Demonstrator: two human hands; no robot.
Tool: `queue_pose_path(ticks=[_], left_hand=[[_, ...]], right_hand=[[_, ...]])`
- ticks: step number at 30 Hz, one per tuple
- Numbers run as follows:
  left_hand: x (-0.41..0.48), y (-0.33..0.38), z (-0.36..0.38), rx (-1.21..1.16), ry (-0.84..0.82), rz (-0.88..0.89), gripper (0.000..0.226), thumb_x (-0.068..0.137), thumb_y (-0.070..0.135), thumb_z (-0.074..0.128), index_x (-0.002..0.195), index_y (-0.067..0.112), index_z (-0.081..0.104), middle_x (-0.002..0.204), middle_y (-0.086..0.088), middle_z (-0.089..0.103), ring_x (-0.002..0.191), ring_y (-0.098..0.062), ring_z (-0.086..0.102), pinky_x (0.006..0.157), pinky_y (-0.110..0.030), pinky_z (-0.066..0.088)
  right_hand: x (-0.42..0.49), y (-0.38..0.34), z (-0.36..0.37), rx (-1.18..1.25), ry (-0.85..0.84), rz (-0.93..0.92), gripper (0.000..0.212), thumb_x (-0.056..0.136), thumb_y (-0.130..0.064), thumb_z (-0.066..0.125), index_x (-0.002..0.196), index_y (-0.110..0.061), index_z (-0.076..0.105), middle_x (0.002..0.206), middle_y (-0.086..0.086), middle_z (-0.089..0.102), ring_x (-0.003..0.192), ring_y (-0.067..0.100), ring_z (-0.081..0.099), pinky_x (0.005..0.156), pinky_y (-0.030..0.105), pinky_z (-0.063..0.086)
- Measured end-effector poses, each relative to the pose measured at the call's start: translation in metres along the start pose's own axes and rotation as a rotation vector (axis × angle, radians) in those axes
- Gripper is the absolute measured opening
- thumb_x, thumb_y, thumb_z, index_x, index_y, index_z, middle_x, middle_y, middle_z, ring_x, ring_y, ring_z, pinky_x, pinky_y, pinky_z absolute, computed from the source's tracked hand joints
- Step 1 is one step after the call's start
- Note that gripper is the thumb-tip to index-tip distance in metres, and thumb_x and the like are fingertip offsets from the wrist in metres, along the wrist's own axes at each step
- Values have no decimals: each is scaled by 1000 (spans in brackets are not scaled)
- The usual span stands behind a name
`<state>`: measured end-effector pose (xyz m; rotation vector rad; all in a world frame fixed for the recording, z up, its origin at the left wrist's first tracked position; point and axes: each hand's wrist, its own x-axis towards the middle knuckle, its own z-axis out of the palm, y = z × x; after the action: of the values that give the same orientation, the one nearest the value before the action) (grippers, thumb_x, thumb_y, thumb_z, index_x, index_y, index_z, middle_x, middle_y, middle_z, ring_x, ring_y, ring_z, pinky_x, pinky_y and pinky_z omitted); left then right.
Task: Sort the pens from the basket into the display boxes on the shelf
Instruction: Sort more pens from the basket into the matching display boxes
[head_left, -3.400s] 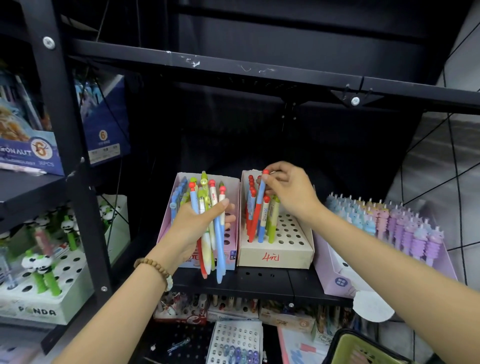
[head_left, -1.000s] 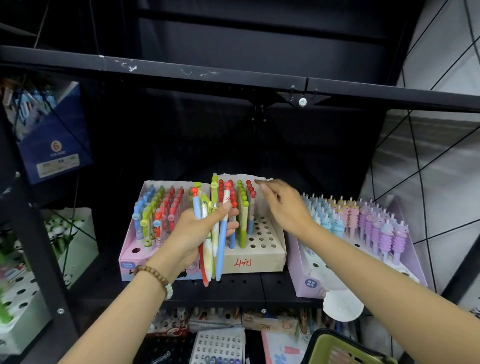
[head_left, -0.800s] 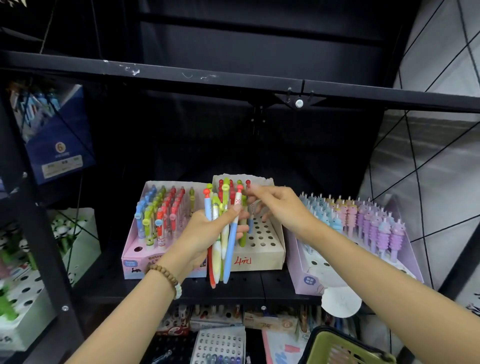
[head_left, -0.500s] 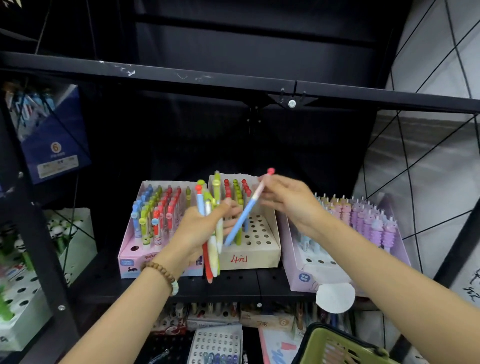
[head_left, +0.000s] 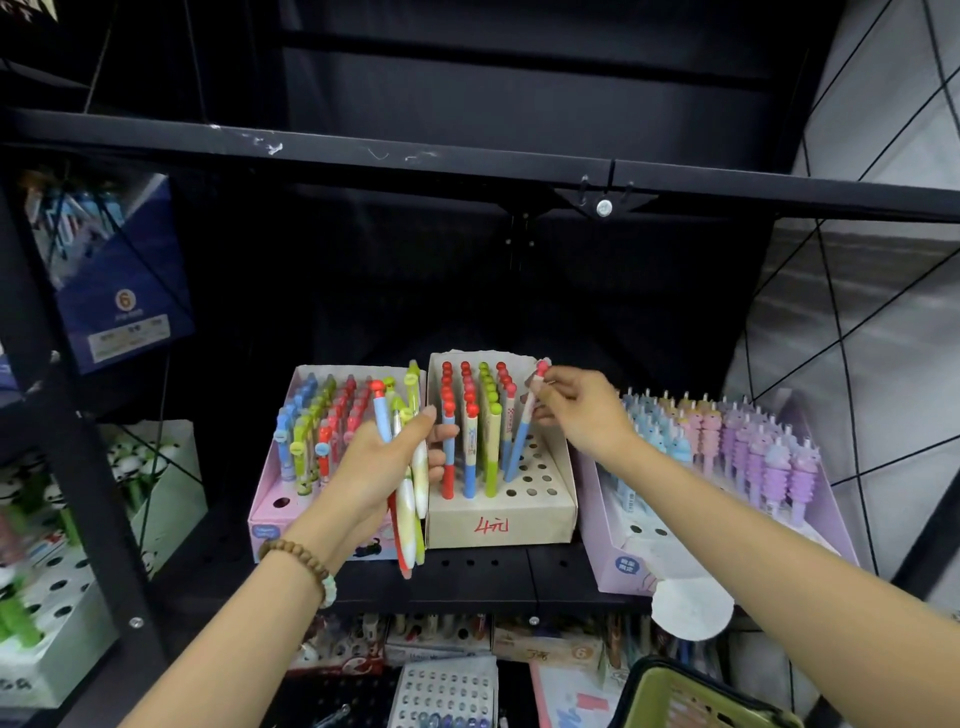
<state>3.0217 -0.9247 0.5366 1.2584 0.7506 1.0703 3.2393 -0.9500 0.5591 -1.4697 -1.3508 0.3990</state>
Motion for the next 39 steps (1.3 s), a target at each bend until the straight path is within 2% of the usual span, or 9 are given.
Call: queue_pose_path(ticks=[4,9,13,17,23,28,31,34,39], left_hand=[[-6,1,4,-75,-40,-8,28,68,40,71,78,14,74,86,-5,75,77,-18,73,59,-21,56],[-11,1,12,-135,-70,-33,37,67,37,72,88,7,71,91,-5,75,83,-19,73,60,-21,56],[-15,2,16,-111,-89,-26,40,67,39,72,91,8,71,91,-4,75,84,-19,72,61,-22,56],[-19,4,28,-101,-96,-19,36,66,33,74,89,5,71,85,-6,75,75,-17,73,56,-21,55],[-32,5,32,-67,-109,0,36,71,28,75,94,1,68,82,-11,75,72,-21,73,57,-22,56],[-42,11,-36,264,116,161,30,85,44,61,94,17,71,87,-6,75,79,-18,72,67,-30,59],[-45,23,-83,122,191,185,24,93,34,53,99,17,68,72,4,73,64,-15,70,55,-21,54],[-42,28,-109,104,239,187,25,96,32,50,96,12,66,49,10,47,42,-7,44,43,-18,41],[-23,33,-107,-15,169,140,25,95,33,51,90,9,59,47,11,35,38,-4,32,37,-16,33]], right_hand=[[-1,-5,6,-180,26,-75,15,87,-21,67,89,-6,71,71,1,68,67,14,64,72,24,54],[-15,2,10,-338,-57,-54,11,83,-20,71,82,-10,76,80,2,73,74,14,66,75,25,54],[-23,-3,-3,-195,19,-11,10,87,-17,67,92,-11,73,86,0,69,79,12,63,79,27,52],[-34,-40,-12,155,-39,14,18,94,-29,56,89,-23,72,82,-1,73,66,6,65,59,20,55],[-50,-77,14,230,-202,39,21,85,-29,68,100,-14,70,82,0,72,77,13,69,75,27,59],[-46,-94,47,315,-274,44,15,91,-22,61,105,-18,66,101,5,72,89,12,70,65,16,55],[-33,-108,61,318,-211,-23,19,93,-15,58,111,-10,61,96,7,71,79,6,69,63,14,54],[-9,-114,68,89,-93,-166,18,93,-11,58,109,-6,59,93,13,68,80,17,67,71,23,58],[28,-101,80,-124,-125,-150,16,89,-13,64,104,-8,63,99,9,63,76,12,63,65,13,52]])
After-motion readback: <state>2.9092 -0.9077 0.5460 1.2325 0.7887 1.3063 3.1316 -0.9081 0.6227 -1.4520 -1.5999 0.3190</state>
